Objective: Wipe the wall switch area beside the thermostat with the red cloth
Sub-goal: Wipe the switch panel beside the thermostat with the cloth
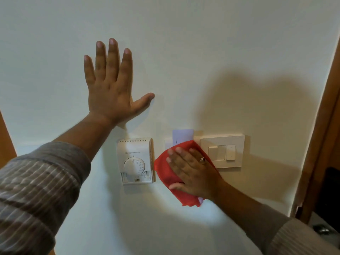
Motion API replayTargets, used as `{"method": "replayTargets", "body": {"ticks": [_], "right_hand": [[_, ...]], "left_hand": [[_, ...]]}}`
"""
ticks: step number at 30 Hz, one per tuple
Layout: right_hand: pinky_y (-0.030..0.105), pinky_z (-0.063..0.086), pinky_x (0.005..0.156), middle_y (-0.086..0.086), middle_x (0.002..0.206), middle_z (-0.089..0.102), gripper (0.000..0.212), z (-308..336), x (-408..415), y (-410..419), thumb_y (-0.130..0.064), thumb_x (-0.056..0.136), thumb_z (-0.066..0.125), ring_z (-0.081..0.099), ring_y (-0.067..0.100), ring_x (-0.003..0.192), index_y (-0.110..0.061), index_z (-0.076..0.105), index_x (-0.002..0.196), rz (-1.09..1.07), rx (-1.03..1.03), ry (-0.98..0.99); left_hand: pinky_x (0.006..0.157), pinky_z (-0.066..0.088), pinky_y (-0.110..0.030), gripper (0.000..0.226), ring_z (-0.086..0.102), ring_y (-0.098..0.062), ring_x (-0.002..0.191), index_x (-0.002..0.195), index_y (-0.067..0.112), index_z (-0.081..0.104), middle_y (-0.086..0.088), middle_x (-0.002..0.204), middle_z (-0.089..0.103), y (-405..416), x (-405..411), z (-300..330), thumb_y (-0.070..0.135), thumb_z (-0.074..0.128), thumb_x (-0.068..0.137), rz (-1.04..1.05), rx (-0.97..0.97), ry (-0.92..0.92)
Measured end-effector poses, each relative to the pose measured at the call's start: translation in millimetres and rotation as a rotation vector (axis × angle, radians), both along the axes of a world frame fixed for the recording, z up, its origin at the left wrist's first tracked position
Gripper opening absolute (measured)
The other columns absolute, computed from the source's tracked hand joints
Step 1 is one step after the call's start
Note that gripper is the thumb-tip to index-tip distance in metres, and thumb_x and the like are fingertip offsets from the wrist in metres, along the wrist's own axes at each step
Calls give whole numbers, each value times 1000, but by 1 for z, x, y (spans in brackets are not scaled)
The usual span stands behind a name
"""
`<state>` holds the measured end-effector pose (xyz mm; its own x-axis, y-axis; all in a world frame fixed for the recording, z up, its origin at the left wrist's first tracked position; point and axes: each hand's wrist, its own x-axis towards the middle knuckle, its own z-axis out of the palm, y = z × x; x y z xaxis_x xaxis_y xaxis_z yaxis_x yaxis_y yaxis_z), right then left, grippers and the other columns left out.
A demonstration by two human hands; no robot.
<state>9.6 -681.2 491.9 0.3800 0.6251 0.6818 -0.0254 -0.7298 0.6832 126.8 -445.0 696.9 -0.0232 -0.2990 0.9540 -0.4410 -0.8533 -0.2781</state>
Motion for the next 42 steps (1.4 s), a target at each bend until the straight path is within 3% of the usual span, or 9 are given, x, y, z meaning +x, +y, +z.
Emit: {"method": "replayTargets", "body": {"ticks": [4,9,14,17,21,28,35,39,42], "right_hand": [[41,-1,127,5,166,20,75,25,-12,-37,-58,103,36,9,24,155,-13,15,159,50,-284,244],[43,10,127,13,161,24,86,31,-12,-21,-68,96,45,20,29,153,-8,29,155,80,-91,100],[48,5,126,19,165,12,96,16,2,25,-75,94,36,9,34,155,-2,23,155,-56,144,8],[45,7,127,12,165,18,88,18,-2,17,-72,96,36,10,29,155,-6,30,154,-8,-57,80],[41,1,127,7,162,32,80,42,-9,-13,-63,99,41,20,26,151,-10,26,156,77,-362,253],[46,14,126,11,161,26,85,21,1,12,-70,94,47,19,28,154,-9,35,153,92,82,2],[41,9,127,7,162,24,75,27,-9,-17,-63,100,42,20,25,153,-12,33,154,111,-218,176],[43,11,127,9,160,29,81,21,-8,-19,-66,95,51,21,26,153,-12,35,152,112,-27,47],[46,10,126,10,165,20,90,16,1,0,-71,93,49,20,29,154,-11,27,156,93,121,-22]], "left_hand": [[120,12,-71,108,16,-54,152,160,7,15,-31,165,18,2,-2,-1,84,36,87,-9,10,6],[119,13,-72,109,17,-55,151,160,5,19,-32,164,19,-1,-4,0,85,34,87,-1,-3,5],[119,13,-72,110,17,-54,151,160,6,18,-32,165,19,-2,-2,0,86,34,86,1,-6,-1],[119,14,-72,109,18,-54,151,160,7,18,-31,165,20,-1,-3,0,86,35,86,7,-8,-2],[120,12,-71,110,16,-53,152,160,7,16,-31,166,17,0,-2,-1,86,34,86,-5,-1,10],[119,14,-71,109,18,-54,151,160,7,18,-31,164,21,-3,0,1,86,35,86,4,-9,-20],[120,15,-71,110,18,-52,152,160,6,19,-30,165,20,-1,-3,-3,85,36,86,3,-12,6],[120,17,-71,109,19,-51,152,160,5,20,-29,165,20,-1,-7,-4,85,36,87,7,-27,19],[118,18,-73,110,21,-52,151,159,3,22,-30,164,22,-3,-7,-3,85,36,86,19,-16,11]]}}
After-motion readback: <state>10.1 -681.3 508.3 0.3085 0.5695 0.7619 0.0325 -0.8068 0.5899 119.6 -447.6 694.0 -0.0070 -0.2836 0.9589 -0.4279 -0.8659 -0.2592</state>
